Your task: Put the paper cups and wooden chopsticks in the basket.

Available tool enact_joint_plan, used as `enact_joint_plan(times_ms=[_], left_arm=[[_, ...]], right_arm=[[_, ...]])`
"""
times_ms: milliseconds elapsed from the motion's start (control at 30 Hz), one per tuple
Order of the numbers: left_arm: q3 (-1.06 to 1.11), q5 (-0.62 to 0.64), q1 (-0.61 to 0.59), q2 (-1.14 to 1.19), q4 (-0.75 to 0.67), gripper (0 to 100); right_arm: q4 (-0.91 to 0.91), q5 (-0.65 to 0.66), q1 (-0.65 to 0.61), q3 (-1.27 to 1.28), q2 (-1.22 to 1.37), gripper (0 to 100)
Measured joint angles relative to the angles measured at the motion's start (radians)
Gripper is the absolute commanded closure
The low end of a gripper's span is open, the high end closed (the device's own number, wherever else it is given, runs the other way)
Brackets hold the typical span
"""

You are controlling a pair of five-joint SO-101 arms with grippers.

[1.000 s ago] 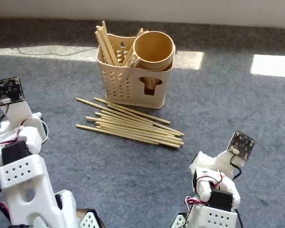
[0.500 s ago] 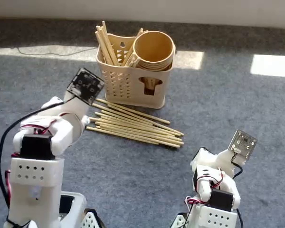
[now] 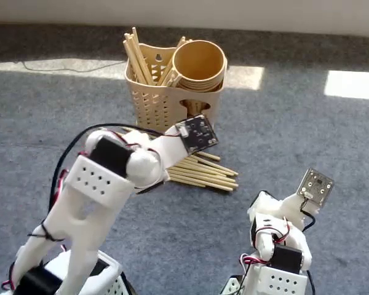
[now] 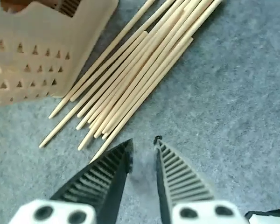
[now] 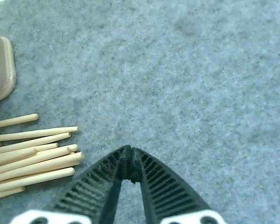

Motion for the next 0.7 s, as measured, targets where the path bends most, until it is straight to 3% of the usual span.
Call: enact_joint_plan(times_ms=[333, 700], left_arm=[[-0.101, -0.094, 0.137, 0.344, -0.015, 90], [-0.101, -0.098, 0.150, 0.620, -0.230, 90]], right_arm=[[0.000, 0.000, 0.000, 0.000, 0.000, 99.2], [0.000, 0.000, 0.000, 0.000, 0.000, 99.2]])
